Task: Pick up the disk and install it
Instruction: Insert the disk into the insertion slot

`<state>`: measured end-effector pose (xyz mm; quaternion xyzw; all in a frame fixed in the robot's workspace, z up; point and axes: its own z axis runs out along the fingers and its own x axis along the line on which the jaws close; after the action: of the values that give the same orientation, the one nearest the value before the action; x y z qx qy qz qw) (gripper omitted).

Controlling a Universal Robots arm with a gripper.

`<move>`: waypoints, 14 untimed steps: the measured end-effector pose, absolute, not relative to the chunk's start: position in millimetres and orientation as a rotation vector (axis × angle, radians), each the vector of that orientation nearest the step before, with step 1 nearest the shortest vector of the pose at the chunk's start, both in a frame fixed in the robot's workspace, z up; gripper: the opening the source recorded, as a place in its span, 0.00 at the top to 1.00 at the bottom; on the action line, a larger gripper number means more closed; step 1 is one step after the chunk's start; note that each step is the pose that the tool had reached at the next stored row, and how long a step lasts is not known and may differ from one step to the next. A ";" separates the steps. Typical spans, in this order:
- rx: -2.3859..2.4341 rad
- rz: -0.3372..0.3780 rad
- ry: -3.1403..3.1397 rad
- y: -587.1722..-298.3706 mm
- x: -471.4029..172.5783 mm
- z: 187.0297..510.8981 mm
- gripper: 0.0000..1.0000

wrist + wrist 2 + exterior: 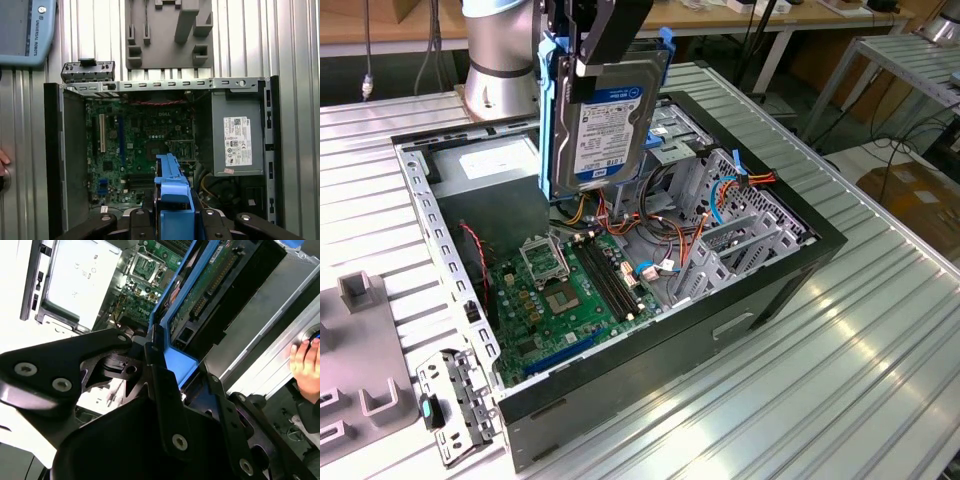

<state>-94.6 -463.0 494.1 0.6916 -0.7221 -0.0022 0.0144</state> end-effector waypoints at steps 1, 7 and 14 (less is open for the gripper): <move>2.153 -0.007 -2.248 -463.8 -94.6 494.1 0.63; 2.153 -0.007 -2.248 -471.6 -94.6 494.1 0.63; 2.153 -0.007 -2.248 -484.3 -94.6 494.1 0.63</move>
<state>-94.6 -484.3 494.1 0.6916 -0.7221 -0.0022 0.0144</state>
